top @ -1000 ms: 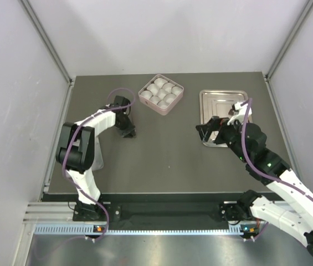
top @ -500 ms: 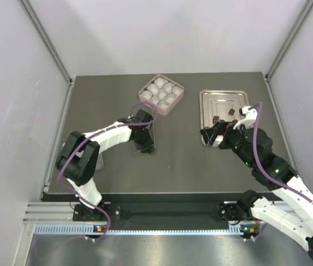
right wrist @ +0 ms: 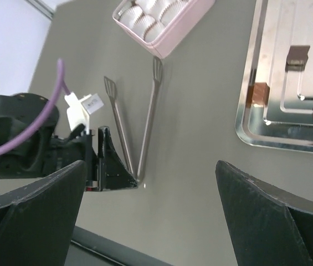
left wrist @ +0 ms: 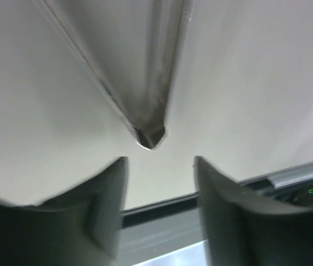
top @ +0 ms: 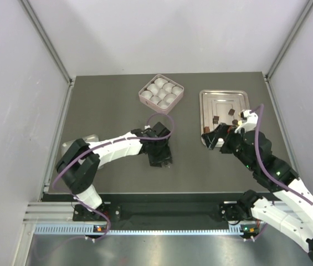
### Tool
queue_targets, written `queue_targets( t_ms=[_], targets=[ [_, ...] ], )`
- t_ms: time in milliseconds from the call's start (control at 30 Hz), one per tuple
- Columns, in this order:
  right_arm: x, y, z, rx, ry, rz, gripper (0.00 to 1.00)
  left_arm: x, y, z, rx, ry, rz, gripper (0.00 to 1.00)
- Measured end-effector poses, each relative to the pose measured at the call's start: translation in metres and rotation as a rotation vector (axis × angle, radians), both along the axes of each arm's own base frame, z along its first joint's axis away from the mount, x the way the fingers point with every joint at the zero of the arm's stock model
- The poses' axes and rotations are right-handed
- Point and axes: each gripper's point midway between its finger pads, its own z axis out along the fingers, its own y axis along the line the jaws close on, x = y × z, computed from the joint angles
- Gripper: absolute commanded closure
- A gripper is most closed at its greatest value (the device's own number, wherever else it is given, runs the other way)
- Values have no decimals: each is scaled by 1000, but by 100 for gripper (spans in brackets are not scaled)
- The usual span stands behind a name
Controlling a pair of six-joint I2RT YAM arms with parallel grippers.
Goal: Pack the chocolate
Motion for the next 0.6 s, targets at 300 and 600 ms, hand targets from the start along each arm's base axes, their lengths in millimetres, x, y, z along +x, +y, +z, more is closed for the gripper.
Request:
queue_targets(
  t_ms=[300,600],
  targets=[
    [15,14,-49,-109,158,4,0,38,-17,67,-10,-229,-36,1],
    [32,48,-98,-236,315,48,0,146,120,138,15,-495,231,1]
  ],
)
